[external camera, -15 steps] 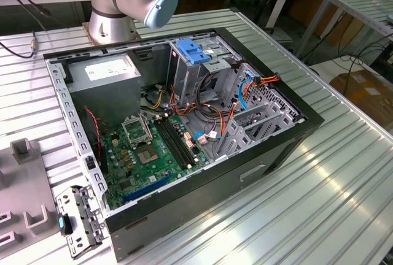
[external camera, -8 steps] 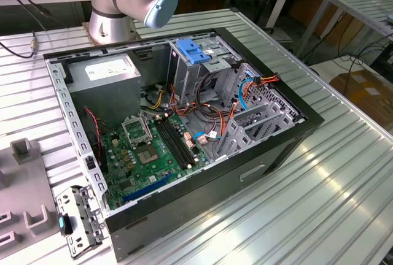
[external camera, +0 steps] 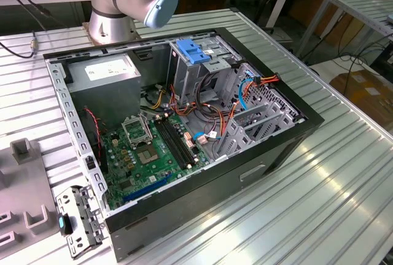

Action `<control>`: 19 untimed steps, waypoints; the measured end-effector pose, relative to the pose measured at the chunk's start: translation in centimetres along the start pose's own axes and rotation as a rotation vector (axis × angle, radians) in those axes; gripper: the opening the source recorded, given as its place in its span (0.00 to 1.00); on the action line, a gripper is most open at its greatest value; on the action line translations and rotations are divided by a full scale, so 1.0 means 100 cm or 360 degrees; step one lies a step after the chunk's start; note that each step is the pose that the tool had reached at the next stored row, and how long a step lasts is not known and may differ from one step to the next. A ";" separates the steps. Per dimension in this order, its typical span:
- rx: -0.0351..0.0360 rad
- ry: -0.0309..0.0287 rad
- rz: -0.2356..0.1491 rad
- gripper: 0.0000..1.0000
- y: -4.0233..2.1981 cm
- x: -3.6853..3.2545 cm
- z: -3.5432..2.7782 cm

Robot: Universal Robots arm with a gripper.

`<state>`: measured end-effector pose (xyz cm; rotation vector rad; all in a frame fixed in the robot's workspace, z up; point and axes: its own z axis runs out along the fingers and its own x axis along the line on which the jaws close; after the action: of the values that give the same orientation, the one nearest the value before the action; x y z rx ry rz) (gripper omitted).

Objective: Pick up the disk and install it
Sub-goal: 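Pick up the disk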

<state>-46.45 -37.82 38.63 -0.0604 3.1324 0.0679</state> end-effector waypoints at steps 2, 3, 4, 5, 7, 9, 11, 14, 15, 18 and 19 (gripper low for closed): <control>0.0000 0.00009 -0.0023 0.11 0.0000 0.0000 0.0000; 0.0000 0.00018 -0.0043 0.11 0.0000 0.0000 0.0000; -0.0001 0.00041 -0.0095 0.11 0.0000 0.0000 0.0000; -0.0001 0.00050 -0.0118 0.11 0.0000 0.0000 0.0000; -0.0002 0.00092 -0.0216 0.11 0.0000 0.0000 0.0000; -0.0002 0.00110 -0.0256 0.11 0.0000 0.0000 0.0000; -0.0002 0.00120 -0.0279 0.11 0.0000 0.0000 0.0000; -0.0003 0.00136 -0.0315 0.11 0.0000 0.0000 0.0000; -0.0003 0.00138 -0.0321 0.11 0.0000 0.0000 0.0000; -0.0003 0.00157 -0.0367 0.11 0.0000 0.0000 0.0000; -0.0003 0.00164 -0.0379 0.11 0.0000 0.0000 0.0000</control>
<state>-46.45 -37.82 38.62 -0.4335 3.1081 0.0690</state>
